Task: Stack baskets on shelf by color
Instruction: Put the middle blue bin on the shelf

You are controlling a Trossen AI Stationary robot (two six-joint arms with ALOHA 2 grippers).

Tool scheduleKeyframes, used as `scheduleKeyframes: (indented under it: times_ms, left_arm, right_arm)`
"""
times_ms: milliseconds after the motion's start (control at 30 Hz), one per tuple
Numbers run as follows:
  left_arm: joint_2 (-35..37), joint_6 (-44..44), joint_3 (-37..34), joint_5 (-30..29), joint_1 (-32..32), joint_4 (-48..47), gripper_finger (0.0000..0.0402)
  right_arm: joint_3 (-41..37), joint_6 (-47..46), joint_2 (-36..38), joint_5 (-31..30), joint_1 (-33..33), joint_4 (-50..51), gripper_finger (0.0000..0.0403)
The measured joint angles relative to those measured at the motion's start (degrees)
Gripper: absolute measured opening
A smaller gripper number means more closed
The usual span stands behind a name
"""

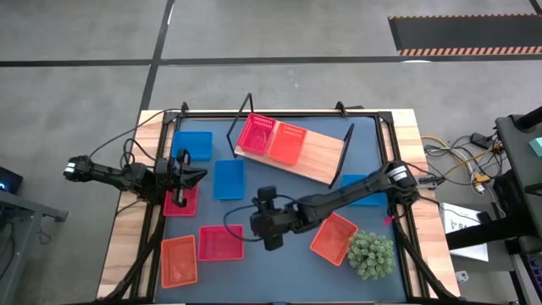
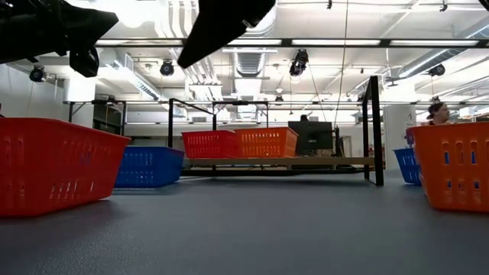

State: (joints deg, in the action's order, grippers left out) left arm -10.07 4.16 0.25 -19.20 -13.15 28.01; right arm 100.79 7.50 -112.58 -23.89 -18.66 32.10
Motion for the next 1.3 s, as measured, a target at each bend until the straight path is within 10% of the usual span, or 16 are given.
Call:
scheduleKeyframes:
  times_ms: [733, 1300]
  left_arm:
    - [-0.65, 0.05, -0.01, -0.04, -0.02, 0.12, 0.0000]
    - [-0.67, 0.03, 0.00, -0.04, -0.02, 0.07, 0.0000]
  right_arm:
    - [-32.96, 14.33, 6.19, 7.42, -0.06, -56.82, 0.0043]
    - [-29.94, 2.65, 6.28, 7.37, 4.34, -46.42, 0.0116]
